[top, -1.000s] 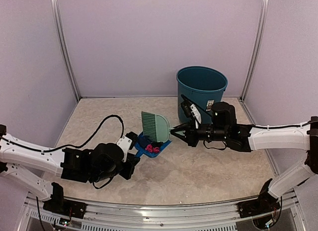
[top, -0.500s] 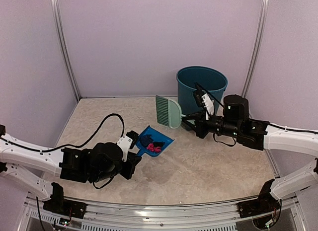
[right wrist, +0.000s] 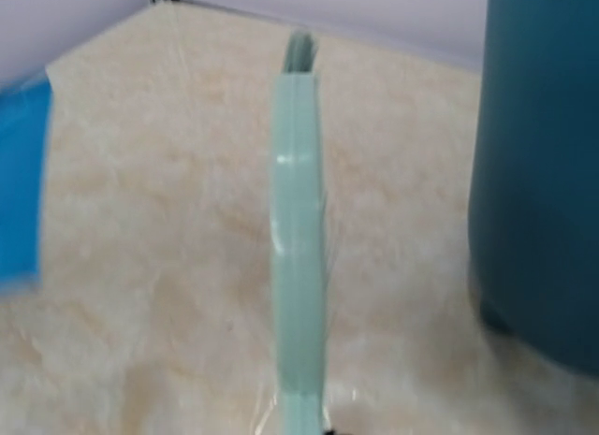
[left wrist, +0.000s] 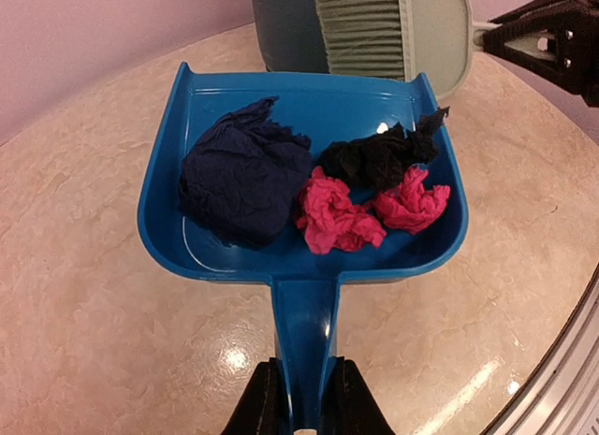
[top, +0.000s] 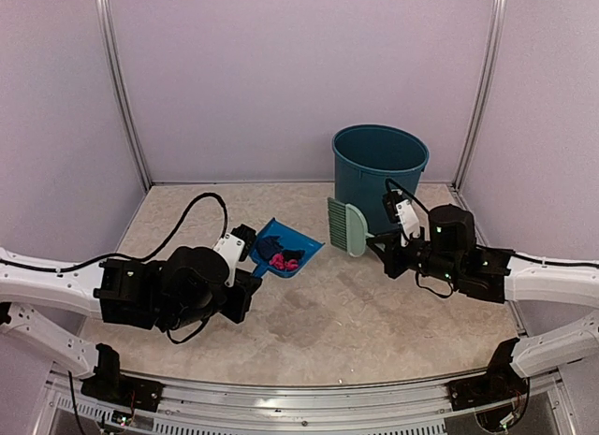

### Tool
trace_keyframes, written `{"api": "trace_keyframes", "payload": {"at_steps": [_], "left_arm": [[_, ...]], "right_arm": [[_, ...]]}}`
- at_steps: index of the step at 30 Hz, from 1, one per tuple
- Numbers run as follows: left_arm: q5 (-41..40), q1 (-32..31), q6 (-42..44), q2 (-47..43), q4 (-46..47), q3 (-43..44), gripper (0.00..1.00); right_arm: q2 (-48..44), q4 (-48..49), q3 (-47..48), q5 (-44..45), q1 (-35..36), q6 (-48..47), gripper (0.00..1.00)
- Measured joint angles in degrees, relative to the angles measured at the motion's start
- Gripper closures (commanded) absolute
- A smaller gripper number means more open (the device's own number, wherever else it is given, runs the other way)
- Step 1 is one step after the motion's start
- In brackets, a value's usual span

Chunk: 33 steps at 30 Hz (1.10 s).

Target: Sweep away the paper scraps from the table

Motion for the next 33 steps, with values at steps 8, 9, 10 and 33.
{"api": "trace_keyframes", "payload": {"at_steps": [8,9,10,33], "left_arm": [[-3.2,0.0,0.0,1.0,-3.8,8.0,1.00],[-3.3,0.0,0.1,1.6,-4.0,9.0,1.00],[-3.5,0.0,0.2,2.2,-4.3,10.1,1.00],[2.7,8.8,8.4,23.1,-7.2,38.9,1.00]], "right_arm": [[0.0,0.5,-5.1,0.0,0.0,2.2,1.00],[0.0,0.6,-5.6,0.0,0.0,2.4,1.00],[0.0,0.8,-6.1,0.0,0.0,2.7,1.00],[-6.1,4.7,-15.8,0.9,0.0,6.1,1.00]]}}
